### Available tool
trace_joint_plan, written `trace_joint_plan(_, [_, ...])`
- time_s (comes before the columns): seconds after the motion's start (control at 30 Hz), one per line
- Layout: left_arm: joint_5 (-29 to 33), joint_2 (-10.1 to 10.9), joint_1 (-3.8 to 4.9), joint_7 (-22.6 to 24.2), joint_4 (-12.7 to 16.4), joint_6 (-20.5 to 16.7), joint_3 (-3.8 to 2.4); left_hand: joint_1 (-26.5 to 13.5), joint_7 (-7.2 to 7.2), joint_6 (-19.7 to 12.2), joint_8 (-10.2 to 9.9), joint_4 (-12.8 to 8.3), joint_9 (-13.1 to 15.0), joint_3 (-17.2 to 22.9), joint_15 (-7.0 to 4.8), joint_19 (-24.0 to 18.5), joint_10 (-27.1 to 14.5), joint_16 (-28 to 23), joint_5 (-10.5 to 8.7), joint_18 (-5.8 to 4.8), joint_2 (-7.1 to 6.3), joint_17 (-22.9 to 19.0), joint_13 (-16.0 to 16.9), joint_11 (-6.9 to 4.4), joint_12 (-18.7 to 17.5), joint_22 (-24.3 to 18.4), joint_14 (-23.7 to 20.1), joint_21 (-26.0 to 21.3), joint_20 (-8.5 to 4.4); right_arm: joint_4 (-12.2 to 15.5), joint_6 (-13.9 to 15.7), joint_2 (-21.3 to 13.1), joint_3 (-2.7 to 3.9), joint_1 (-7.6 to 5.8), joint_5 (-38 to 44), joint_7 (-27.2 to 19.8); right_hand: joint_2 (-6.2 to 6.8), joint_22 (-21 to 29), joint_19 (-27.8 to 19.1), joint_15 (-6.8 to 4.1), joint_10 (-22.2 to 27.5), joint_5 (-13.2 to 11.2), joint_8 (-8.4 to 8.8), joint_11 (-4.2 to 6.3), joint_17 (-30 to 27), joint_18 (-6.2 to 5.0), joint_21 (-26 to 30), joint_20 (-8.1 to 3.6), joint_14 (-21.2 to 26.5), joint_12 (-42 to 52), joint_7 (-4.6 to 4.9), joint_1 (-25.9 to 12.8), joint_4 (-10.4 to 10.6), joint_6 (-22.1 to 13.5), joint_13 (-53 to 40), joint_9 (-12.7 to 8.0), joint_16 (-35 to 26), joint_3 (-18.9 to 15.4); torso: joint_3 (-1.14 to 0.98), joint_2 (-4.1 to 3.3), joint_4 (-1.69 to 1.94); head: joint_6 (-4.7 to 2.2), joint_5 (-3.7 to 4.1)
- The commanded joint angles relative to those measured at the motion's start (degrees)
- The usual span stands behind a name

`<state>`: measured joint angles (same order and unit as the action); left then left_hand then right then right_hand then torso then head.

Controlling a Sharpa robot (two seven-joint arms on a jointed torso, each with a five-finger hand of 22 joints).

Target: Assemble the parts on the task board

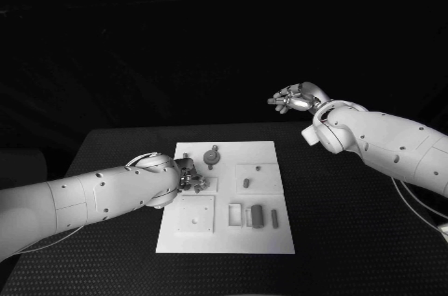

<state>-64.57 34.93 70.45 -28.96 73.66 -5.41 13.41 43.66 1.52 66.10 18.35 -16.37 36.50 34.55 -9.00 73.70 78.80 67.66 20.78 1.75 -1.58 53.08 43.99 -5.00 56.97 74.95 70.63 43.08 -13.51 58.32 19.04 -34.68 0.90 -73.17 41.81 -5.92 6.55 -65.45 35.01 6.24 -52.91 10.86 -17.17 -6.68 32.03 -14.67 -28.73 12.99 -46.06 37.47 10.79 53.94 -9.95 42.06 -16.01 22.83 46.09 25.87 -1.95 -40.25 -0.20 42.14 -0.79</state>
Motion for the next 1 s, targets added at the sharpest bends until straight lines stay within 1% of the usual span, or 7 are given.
trace_joint_plan(0.03, [1.7, 0.2, -0.39, 0.7, 0.1, 0.4, 0.21, 4.4, -0.04, -0.2, -0.1, -0.3, 0.0, -0.1, 0.01, -0.3, 0.0, 0.3, -0.13, 2.17, 5.03, 0.0, -0.1, 0.03, 0.2, 1.1, -0.2, -0.3, -0.17, 0.0, -0.8, 0.0, 0.03, 0.05, 0.0, -0.5, -0.07, -0.1, -0.5, 0.22, 6.3, 0.0, -0.12, -2.17, 0.1, 0.54, 0.3, 0.04, 0.1, 0.0, 2.0, -0.7, 0.4, 0.6, 0.1, -0.1, -0.3, 0.0, 0.0, 0.01, -0.01, -0.06, 0.01])
trace_joint_plan(0.17, [2.9, 0.4, -0.36, 0.7, 0.1, 0.5, -0.05, 4.4, -0.04, -0.2, -0.1, -0.3, 0.0, -0.1, 0.01, -0.3, 0.0, 0.3, -0.13, 2.17, 5.03, 0.0, -0.1, 0.03, 0.2, 1.1, -0.2, -0.3, -0.17, 0.0, -0.8, 0.1, 0.03, 0.07, 0.0, -0.5, -0.06, -0.1, -0.5, 0.22, 6.3, 0.0, -0.13, -2.17, 0.1, 0.54, 0.4, 0.04, 0.1, 0.0, 2.0, -0.7, 0.4, 0.6, 0.1, -0.1, -0.4, 0.0, -0.01, 0.0, -0.01, -0.12, -0.01])
trace_joint_plan(0.2, [3.4, 0.5, -0.35, 0.6, 0.1, 0.7, -0.14, 3.5, 0.11, -0.8, -0.4, 1.2, 0.0, 0.8, 0.13, -0.5, -0.2, 0.4, -10.17, 2.09, 7.69, 0.0, -0.1, 0.22, 0.1, 0.9, -0.4, -0.6, -0.1, 0.0, -0.8, 0.1, 0.03, 0.07, 0.0, -0.5, -0.06, -0.1, -0.5, 0.22, 6.3, 0.0, -0.13, -2.17, 0.1, 0.54, 0.4, 0.04, 0.1, 0.0, 2.0, -0.7, 0.4, 0.6, 0.1, -0.1, -0.4, 0.0, -0.02, 0.0, -0.01, -0.12, -0.01])
trace_joint_plan(0.3, [4.2, 0.7, -0.3, 0.5, 0.0, 1.1, -0.34, 2.6, 0.04, -0.4, -0.5, 0.1, -0.1, 2.5, 0.14, -0.7, -0.2, 0.5, -10.35, 2.0, 8.23, -0.2, -0.1, 0.09, 0.2, 1.0, -0.5, -0.6, -0.06, -0.1, -0.8, 0.1, 0.03, 0.08, 0.0, -0.5, -0.05, -0.1, -0.5, 0.22, 6.3, 0.0, -0.13, -2.17, 0.1, 0.53, 0.4, 0.04, 0.1, 0.0, 2.0, -0.7, 0.4, 0.6, 0.1, -0.1, -0.4, 0.0, -0.04, 0.0, 0.0, -0.18, 0.0])
trace_joint_plan(0.37, [4.2, 0.3, -0.27, 0.4, -0.8, 1.6, -1.3, 1.7, 0.03, -0.3, -0.6, -0.1, -0.1, 3.3, 0.14, -0.7, -0.2, 0.6, -10.71, 1.99, 8.41, -0.3, -0.2, 0.08, 0.3, 1.1, -0.5, -0.5, -0.11, -0.1, -0.8, 0.2, 0.03, 0.08, 0.0, -0.5, -0.05, -0.1, -0.5, 0.22, 6.3, 0.0, -0.13, -2.17, 0.1, 0.53, 0.4, 0.04, 0.1, 0.0, 2.0, -0.6, 0.4, 0.6, 0.1, -0.1, -0.4, 0.1, -0.03, -0.01, 0.0, -0.16, 0.03])
trace_joint_plan(0.9, [4.3, -1.0, 0.13, 0.1, -3.2, 3.0, -1.72, 0.5, 0.04, -0.2, -0.7, -0.1, -0.2, 4.2, 0.12, -0.6, -0.3, 0.7, -11.64, 1.98, 8.56, -0.5, -0.3, 0.09, 0.4, 1.1, -0.5, -0.4, -0.18, -0.3, -1.0, 0.4, 0.03, 0.09, 0.0, -0.5, -0.05, -0.2, -0.5, 0.23, 6.3, 0.0, -0.14, -2.18, 0.2, 0.52, 0.4, 0.05, 0.1, 0.1, 2.0, -0.6, 0.4, 0.6, 0.2, -0.1, -0.4, 0.1, -0.03, -0.01, 0.0, 0.01, 0.03])
trace_joint_plan(1.0, [4.3, -1.2, 0.15, 0.0, -3.7, 5.4, -1.89, 0.3, 0.04, -0.2, -0.7, 0.0, -0.2, 4.2, 0.11, -0.6, -0.3, 0.8, -11.69, 1.97, 8.57, -0.5, -0.3, 0.09, 0.4, 1.1, -0.5, -0.4, -0.18, -0.3, -1.0, 0.4, 0.03, 0.11, 0.0, -0.5, -0.05, -0.2, -0.5, 0.23, 6.3, 0.0, -0.14, -2.18, 0.2, 0.52, 0.4, 0.05, 0.1, 0.1, 2.0, -0.6, 0.4, 0.6, 0.2, -0.1, -0.4, 0.1, -0.02, -0.01, -0.01, 0.0, 0.04])
